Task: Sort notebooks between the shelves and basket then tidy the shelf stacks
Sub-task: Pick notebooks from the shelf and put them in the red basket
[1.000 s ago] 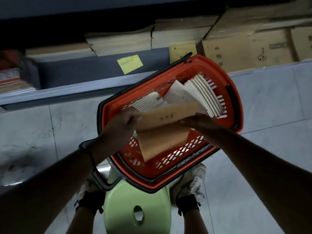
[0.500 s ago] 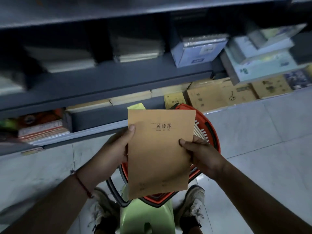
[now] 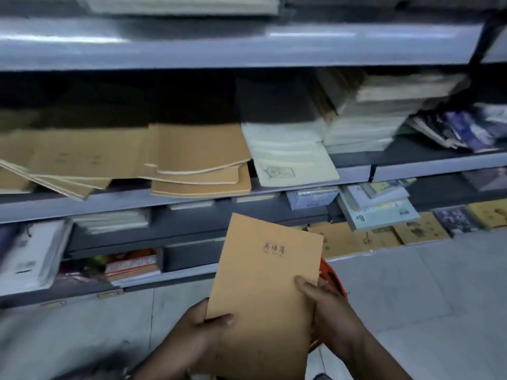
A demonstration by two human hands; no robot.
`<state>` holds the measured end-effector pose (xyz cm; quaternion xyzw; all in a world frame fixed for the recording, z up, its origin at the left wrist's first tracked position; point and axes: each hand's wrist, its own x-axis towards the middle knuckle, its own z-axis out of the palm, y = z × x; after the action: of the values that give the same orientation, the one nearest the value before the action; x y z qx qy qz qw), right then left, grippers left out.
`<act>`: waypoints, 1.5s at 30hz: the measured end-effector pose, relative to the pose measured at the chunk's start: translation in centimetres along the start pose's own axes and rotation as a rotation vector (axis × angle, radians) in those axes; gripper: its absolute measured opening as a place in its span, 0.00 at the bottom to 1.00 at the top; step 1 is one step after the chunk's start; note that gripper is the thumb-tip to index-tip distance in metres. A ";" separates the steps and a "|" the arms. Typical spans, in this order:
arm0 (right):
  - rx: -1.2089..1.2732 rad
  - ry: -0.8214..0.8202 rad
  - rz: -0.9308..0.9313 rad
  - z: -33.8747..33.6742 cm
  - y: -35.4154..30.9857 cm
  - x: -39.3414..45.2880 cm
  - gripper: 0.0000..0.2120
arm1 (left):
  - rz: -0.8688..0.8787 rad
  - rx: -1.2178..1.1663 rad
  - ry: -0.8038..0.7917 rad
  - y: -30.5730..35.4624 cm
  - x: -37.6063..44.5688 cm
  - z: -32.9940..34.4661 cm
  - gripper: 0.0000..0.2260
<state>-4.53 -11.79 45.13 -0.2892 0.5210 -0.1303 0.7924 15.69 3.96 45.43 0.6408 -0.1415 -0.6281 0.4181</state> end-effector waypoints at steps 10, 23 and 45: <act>-0.207 -0.192 -0.224 7.5 -9.4 -4.4 0.15 | 0.225 -0.110 0.133 10.5 -4.5 -2.3 0.18; -0.407 -0.026 -0.364 20.1 -17.0 0.0 0.09 | 0.433 -0.175 0.313 23.6 -0.6 -9.0 0.12; -1.750 0.371 -0.611 22.0 -18.1 6.0 0.24 | 0.472 1.390 0.701 24.1 5.0 -12.5 0.19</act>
<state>19.56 -22.16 57.74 -0.8798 0.4532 0.0612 0.1298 36.42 -9.86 57.45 0.8667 -0.4913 -0.0548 0.0661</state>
